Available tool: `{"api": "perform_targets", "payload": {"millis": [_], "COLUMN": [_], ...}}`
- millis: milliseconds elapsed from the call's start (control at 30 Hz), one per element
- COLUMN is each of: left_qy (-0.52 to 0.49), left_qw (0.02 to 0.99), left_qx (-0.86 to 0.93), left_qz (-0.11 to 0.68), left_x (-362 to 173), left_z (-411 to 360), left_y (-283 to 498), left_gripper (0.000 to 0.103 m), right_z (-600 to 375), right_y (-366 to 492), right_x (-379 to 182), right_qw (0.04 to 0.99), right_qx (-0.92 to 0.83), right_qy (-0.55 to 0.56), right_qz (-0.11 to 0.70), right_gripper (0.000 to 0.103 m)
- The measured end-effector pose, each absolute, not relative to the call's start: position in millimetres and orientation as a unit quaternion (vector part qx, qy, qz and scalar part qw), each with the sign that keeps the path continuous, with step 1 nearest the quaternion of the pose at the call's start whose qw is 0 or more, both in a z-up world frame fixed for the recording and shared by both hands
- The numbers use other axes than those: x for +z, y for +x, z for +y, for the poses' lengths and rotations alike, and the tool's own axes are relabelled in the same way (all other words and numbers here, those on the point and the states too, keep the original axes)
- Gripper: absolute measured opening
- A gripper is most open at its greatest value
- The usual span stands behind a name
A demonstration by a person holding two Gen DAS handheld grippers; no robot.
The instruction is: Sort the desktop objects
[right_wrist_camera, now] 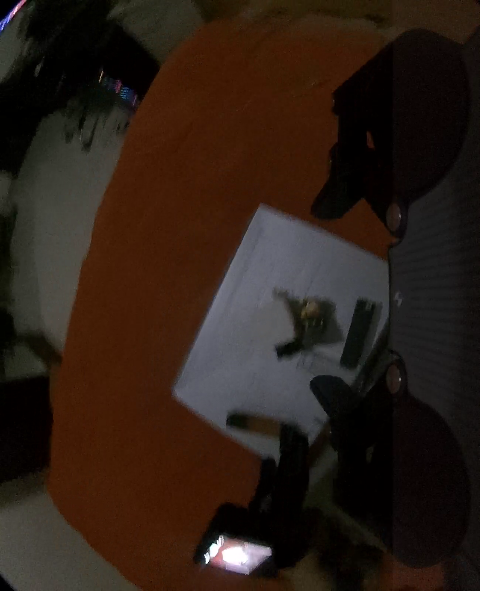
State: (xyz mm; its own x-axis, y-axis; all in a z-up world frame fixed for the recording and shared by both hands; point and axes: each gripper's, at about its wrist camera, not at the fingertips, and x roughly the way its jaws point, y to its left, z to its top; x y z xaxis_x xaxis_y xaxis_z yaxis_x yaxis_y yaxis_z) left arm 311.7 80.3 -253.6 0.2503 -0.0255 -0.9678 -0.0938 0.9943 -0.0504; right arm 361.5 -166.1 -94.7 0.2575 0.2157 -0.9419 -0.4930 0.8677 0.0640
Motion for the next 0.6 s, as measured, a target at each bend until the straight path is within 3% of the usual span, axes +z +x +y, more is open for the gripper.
{"api": "perform_targets", "payload": {"millis": [100, 433, 600], "left_qy": [-0.062, -0.06, -0.069], "left_qw": [0.795, 0.813, 0.813], "left_qx": [0.017, 0.011, 0.008], "left_qz": [0.604, 0.578, 0.579], "left_x": [-256, -269, -277], "left_z": [89, 99, 102], "left_y": [313, 318, 319], "left_gripper": [0.067, 0.068, 0.068], "right_z": [-147, -126, -135], "right_y": [368, 377, 385], "right_x": [-109, -238, -260], "right_qw": [0.777, 0.762, 0.759], "right_qx": [0.281, 0.318, 0.291], "right_qy": [-0.171, -0.167, -0.124], "right_qz": [0.537, 0.538, 0.568], "right_gripper": [0.096, 0.096, 0.096]}}
